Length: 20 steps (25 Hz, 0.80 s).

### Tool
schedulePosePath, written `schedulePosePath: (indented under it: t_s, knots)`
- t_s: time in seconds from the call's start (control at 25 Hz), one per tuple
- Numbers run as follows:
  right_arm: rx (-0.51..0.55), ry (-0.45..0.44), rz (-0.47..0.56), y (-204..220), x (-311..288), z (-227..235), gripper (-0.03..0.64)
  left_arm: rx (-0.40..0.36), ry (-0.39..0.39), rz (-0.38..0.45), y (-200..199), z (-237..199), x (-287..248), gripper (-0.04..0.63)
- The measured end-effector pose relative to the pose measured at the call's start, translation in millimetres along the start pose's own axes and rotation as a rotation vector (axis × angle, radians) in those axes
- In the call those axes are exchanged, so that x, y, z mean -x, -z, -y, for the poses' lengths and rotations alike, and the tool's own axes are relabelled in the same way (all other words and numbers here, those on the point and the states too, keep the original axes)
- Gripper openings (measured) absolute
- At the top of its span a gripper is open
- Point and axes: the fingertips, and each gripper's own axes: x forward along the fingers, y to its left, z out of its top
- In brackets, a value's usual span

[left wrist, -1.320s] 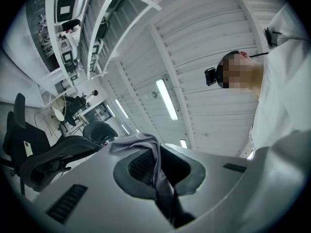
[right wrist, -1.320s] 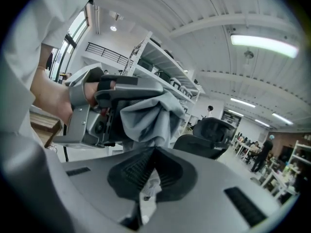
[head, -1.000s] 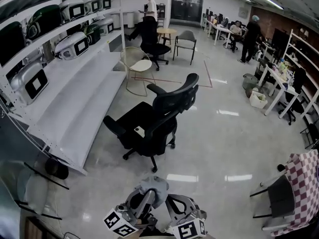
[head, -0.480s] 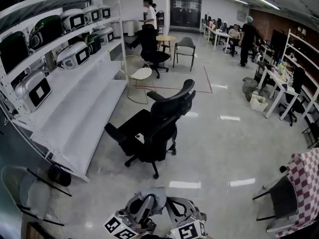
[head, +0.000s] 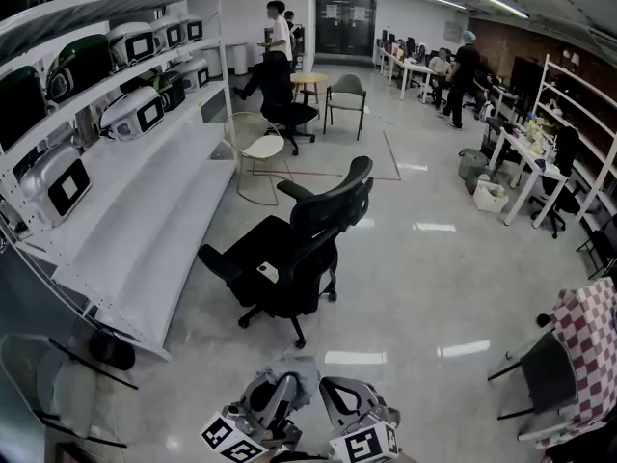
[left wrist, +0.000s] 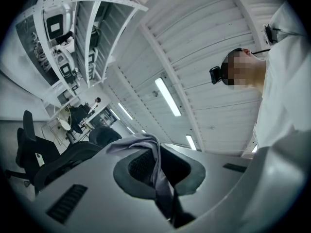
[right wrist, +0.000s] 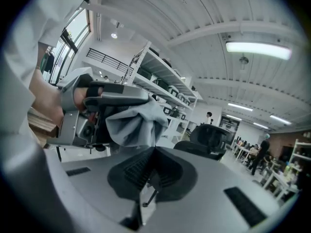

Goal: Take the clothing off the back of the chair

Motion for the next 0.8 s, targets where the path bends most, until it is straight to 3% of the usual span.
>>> schedulePosePath:
  t_s: [0.8]
  knots:
    - [0.009,0.02,-0.037,0,-9,-7,0.017,0.026,0.028,-0.019,-4,-9,3,0.027]
